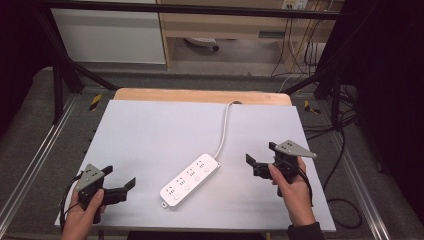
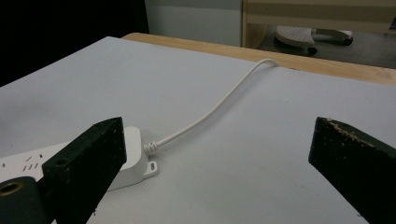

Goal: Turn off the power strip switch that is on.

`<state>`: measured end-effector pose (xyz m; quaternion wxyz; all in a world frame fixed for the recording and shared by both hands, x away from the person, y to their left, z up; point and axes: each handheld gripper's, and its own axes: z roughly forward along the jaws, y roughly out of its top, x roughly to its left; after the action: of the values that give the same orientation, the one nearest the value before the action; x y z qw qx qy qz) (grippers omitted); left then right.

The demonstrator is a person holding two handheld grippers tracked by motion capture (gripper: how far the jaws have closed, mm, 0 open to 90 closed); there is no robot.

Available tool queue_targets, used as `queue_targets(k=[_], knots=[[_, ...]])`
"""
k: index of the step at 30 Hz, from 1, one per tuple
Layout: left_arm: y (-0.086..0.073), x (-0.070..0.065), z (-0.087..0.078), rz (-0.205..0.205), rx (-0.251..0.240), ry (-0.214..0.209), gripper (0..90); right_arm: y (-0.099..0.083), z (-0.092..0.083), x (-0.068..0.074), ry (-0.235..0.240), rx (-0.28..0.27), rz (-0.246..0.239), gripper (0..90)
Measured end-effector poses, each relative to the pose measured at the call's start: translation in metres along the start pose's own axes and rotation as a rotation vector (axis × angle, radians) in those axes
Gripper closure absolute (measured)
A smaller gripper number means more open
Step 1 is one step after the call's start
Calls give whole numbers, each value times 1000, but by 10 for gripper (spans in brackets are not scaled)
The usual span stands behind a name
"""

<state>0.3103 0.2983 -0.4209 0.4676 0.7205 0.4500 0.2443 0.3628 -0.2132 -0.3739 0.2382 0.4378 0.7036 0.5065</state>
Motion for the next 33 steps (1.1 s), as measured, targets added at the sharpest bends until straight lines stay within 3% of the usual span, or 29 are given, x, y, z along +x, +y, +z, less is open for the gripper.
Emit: queue_targets(k=[16, 28, 33], knots=[[0, 2, -1, -15, -4, 0, 50, -1, -28, -25, -47, -42, 35, 38], [0, 2, -1, -14, -8, 0, 50, -11, -36, -41, -81, -40, 55, 40], [0, 2, -2, -12, -10, 0, 50, -23, -35, -50, -121, -33, 51, 42]])
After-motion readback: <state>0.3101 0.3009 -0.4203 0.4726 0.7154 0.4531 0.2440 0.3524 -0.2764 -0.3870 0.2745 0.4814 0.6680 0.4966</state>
